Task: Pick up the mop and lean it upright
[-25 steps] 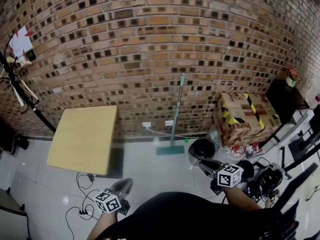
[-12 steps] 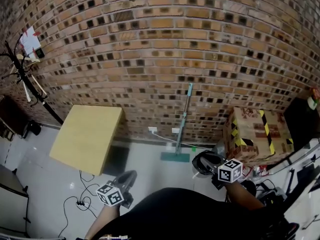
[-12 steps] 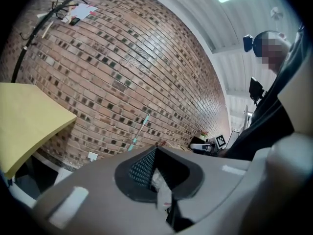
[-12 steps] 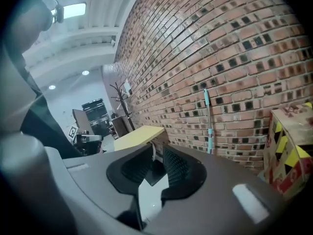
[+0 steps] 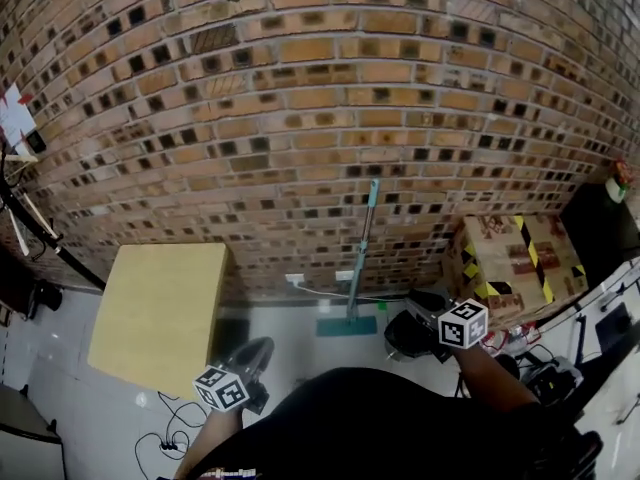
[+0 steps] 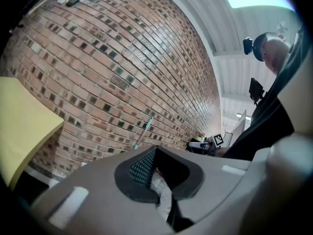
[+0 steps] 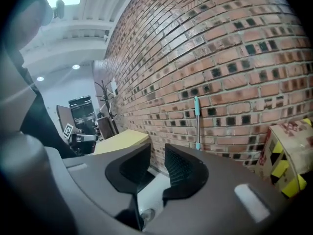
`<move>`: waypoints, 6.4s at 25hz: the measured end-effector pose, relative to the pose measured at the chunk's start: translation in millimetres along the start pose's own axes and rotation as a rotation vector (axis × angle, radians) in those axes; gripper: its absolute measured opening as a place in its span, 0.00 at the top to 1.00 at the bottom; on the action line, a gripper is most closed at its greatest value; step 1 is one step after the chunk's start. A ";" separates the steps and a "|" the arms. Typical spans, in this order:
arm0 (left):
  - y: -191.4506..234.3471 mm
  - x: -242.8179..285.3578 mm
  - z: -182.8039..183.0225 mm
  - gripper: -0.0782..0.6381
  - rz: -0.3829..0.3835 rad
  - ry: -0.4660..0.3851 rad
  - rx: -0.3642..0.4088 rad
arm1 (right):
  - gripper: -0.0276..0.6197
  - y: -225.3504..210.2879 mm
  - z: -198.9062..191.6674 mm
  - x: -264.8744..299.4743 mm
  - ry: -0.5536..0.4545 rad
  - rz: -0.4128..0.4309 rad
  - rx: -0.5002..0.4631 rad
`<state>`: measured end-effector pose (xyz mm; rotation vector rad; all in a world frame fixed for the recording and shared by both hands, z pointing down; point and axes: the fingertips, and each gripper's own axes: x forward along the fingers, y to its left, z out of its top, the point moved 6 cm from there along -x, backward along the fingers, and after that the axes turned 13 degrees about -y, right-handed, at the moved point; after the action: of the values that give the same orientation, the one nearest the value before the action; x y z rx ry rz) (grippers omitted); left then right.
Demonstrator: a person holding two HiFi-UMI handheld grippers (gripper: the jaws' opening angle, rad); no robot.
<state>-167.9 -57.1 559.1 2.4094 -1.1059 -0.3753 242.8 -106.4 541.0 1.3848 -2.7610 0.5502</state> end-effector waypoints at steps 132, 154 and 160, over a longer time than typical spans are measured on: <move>48.0 100.7 203.6 0.90 -0.020 -0.228 0.183 | 0.78 58.5 404.4 184.4 -0.130 0.169 -0.301; 69.5 125.1 121.2 0.90 0.007 -0.028 0.132 | 0.78 -63.1 44.3 266.3 0.211 0.092 -0.243; 74.1 117.7 115.4 0.90 0.031 -0.003 0.116 | 0.78 -83.1 -11.4 283.4 0.261 0.079 -0.232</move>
<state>-189.1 -223.5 491.8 2.4891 -1.1957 -0.3121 132.7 -368.4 622.1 1.0768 -2.5801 0.3666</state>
